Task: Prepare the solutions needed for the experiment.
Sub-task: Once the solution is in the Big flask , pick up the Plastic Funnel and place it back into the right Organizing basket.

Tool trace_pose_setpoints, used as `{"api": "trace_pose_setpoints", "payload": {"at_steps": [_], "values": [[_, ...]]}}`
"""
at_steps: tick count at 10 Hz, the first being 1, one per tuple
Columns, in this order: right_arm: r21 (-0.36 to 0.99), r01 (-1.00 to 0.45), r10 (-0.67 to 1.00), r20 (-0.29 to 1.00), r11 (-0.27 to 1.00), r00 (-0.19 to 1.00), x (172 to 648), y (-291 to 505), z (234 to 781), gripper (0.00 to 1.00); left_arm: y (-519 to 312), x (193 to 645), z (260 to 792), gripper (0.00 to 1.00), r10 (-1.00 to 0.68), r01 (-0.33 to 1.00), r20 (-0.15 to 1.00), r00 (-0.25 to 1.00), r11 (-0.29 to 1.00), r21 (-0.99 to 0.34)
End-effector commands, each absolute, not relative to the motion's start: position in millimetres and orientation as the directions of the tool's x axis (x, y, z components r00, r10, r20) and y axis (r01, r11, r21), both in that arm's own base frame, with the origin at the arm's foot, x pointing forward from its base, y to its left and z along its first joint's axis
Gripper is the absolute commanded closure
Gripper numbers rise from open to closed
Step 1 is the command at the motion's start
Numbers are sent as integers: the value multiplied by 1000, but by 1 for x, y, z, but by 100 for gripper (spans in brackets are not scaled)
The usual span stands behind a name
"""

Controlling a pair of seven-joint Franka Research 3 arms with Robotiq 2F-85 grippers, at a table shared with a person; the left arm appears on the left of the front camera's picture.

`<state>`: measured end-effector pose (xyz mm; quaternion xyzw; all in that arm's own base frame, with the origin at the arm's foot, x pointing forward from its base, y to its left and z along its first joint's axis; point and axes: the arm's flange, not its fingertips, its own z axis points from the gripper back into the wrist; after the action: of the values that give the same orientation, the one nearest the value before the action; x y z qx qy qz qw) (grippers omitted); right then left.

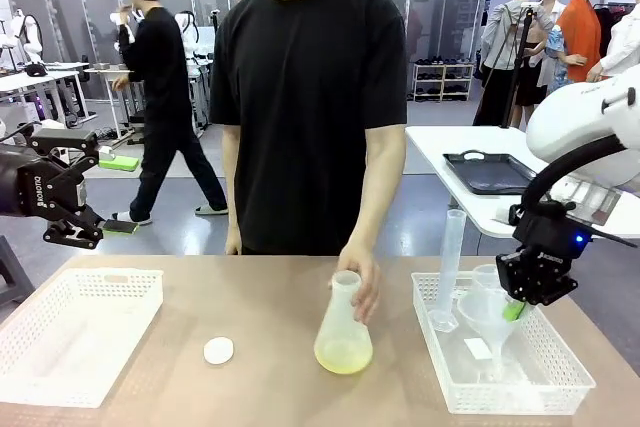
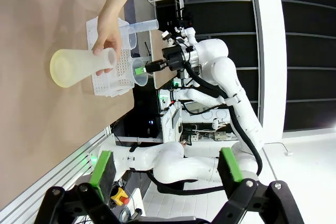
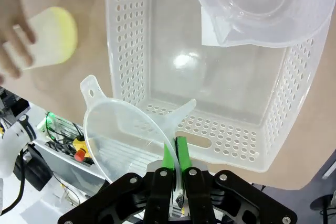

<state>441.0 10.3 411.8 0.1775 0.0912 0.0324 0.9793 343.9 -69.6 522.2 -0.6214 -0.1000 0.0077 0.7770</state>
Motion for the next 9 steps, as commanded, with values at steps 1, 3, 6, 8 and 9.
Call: {"api": "trace_pose_setpoints", "payload": {"at_steps": [1, 3, 6, 8, 9], "values": [[351, 27, 42, -188, 936, 981, 445, 17, 415, 84, -72, 344, 525, 0, 140, 115, 145, 979, 200, -973], [361, 26, 41, -175, 932, 984, 450, 16, 409, 64, -72, 344, 525, 0, 140, 115, 145, 979, 200, -973], [359, -1, 71, -182, 933, 981, 444, 11, 408, 44, -72, 344, 525, 0, 140, 115, 145, 979, 200, -973], [359, -1, 71, -182, 933, 981, 444, 11, 408, 44, -72, 344, 525, 0, 140, 115, 145, 979, 200, -973], [359, -1, 71, -182, 933, 981, 444, 11, 408, 44, -72, 344, 525, 0, 140, 115, 145, 979, 200, -973]]}}
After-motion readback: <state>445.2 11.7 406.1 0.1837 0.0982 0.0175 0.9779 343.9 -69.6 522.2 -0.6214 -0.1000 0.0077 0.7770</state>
